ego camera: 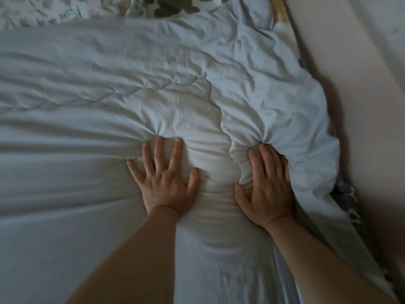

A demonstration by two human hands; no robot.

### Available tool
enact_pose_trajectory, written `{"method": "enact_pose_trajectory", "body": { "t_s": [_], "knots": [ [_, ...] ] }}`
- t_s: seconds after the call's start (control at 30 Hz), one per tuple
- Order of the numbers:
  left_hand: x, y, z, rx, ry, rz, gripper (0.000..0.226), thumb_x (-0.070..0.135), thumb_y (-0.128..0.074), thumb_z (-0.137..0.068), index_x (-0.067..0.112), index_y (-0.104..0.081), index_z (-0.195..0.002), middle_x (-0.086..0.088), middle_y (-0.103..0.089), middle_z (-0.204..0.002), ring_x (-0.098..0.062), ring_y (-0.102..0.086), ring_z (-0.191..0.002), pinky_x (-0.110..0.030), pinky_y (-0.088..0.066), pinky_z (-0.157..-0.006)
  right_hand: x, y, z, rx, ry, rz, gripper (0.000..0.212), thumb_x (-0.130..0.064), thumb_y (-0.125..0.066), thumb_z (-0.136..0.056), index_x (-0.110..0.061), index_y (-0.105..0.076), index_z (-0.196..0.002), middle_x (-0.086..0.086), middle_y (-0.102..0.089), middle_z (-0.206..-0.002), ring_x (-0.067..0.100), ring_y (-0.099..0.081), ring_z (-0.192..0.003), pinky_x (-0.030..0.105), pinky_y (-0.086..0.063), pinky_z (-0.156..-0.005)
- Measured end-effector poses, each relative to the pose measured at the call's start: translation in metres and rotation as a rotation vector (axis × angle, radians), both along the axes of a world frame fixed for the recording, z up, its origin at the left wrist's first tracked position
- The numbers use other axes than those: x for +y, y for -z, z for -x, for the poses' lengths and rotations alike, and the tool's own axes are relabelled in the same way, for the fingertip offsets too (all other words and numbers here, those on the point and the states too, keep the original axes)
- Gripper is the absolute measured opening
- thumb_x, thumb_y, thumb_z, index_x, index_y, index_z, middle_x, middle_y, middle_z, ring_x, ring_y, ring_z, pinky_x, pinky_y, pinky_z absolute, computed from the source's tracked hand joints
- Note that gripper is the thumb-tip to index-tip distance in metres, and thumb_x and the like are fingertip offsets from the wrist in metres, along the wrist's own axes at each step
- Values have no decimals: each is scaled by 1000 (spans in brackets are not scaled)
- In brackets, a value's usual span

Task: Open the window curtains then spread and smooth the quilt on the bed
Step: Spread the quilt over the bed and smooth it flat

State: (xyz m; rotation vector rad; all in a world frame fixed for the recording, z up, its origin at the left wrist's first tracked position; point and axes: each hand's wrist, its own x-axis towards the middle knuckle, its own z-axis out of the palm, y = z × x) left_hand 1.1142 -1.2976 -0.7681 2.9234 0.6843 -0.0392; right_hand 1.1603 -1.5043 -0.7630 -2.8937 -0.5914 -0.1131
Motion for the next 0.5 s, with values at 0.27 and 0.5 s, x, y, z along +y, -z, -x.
{"method": "enact_pose_trajectory", "body": {
  "t_s": [0.27, 0.5],
  "knots": [
    [4, -1, -3, 0, 5, 28, 80, 64, -34, -74, 40, -21, -149, -3, -18, -159, -32, -12, -146, -65, -2, -112, 51, -37, -71, -154, 96, -202, 44, -32, -54, -82, -8, -58, -119, 17, -49, -136, 35, -50, -117, 41, -36, -97],
    [4, -1, -3, 8, 4, 31, 82, 62, -39, -72, 37, -26, -149, -4, -22, -158, -32, -17, -145, -65, -7, -111, 101, -105, -213, 155, 397, -121, 66, -29, -47, -96, -5, -16, -149, 17, -28, -151, 34, -41, -132, 42, -41, -99]
  ]
}}
